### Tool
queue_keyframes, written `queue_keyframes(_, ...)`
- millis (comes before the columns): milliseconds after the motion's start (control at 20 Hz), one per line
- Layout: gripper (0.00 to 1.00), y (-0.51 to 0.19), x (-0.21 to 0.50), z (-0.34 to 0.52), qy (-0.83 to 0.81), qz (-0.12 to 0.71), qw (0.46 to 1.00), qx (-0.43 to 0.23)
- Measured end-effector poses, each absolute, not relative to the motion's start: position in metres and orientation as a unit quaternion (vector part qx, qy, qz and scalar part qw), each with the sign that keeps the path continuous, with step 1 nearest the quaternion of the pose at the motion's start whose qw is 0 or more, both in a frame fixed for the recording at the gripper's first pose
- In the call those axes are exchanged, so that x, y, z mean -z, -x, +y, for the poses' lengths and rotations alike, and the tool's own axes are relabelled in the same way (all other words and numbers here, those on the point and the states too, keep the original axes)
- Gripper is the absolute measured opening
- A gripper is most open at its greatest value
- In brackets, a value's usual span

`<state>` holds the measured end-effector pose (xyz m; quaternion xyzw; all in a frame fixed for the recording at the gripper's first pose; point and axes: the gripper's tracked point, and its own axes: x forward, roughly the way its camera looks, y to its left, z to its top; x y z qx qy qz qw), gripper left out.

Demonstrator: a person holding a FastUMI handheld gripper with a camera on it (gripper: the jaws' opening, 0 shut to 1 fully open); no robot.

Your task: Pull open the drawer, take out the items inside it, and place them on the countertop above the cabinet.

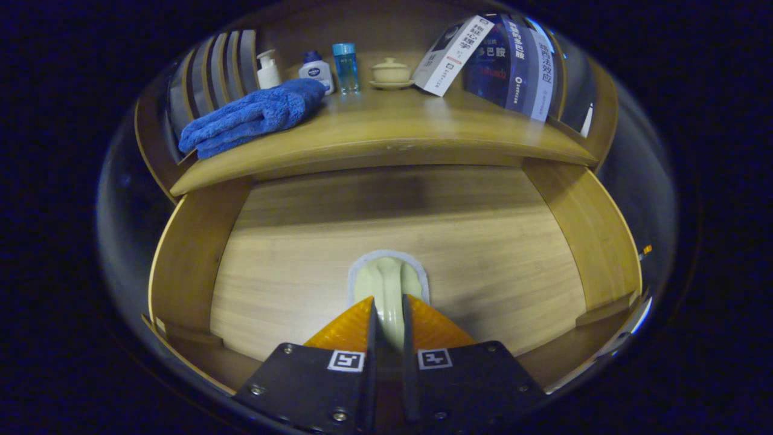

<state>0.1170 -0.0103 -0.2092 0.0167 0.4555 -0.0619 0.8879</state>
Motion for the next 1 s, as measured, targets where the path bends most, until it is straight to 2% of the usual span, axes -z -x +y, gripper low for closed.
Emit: queue_keyframes(1000, 0.18, -0.1224, 0.207, -0.0091, 0.001, 0.432, 0.901, 0.044)
